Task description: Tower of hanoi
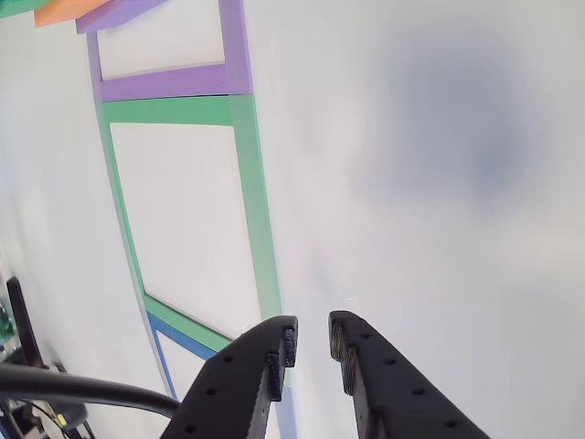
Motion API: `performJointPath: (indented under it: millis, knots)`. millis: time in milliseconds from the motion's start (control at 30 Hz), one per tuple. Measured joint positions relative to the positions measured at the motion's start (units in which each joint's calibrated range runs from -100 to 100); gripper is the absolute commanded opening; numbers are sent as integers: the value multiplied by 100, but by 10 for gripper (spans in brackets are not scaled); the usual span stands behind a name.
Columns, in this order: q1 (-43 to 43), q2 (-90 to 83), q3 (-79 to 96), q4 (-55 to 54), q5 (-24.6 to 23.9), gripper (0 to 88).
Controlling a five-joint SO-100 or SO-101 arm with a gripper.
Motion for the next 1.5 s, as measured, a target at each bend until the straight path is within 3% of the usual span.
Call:
performJointPath:
  millis: [1333,1433,1500]
  knots:
    - [-10,0,0,0,0,0]
    - [-97,25,0,-214,900,0]
    - [-68,176,-26,-562,1840,0]
